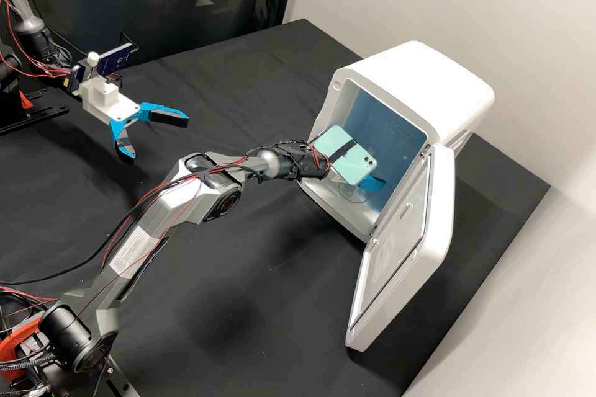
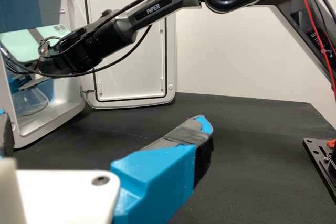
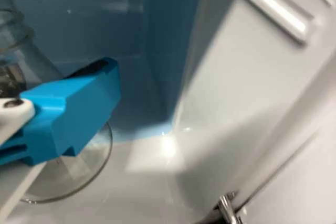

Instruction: Place the flask in the incubator

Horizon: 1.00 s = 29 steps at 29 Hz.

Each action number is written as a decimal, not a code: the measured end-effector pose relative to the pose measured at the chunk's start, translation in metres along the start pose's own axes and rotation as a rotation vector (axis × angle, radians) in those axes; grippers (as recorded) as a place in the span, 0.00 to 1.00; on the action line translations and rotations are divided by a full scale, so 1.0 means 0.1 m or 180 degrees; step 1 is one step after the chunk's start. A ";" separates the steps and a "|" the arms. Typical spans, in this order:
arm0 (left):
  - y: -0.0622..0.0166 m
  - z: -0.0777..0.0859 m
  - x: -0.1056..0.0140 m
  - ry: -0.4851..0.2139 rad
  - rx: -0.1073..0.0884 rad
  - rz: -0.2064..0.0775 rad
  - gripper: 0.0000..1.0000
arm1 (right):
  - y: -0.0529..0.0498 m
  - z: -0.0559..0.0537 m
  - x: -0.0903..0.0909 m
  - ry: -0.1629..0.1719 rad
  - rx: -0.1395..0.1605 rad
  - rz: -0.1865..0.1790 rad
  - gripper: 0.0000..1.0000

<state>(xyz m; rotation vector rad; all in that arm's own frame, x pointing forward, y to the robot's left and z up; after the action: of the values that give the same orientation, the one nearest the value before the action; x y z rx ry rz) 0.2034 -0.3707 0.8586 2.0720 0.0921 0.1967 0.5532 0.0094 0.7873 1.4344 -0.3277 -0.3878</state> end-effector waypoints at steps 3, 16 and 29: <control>0.000 0.00 0.00 0.0000 0.0000 0.0000 1.00 | -0.01 0.00 0.02 0.0000 -0.0040 0.0007 0.00; -0.002 0.01 0.00 -0.0005 -0.0009 0.0002 1.00 | -0.04 0.03 0.08 -0.0004 -0.0127 0.0005 0.00; -0.003 0.01 0.00 -0.0010 -0.0008 0.0001 1.00 | -0.06 0.05 0.10 -0.0010 -0.0187 -0.0028 1.00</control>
<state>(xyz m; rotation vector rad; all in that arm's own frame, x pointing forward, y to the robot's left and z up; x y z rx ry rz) 0.2041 -0.3717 0.8577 2.0696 0.0897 0.1937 0.5596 -0.0002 0.7815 1.3785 -0.3101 -0.4037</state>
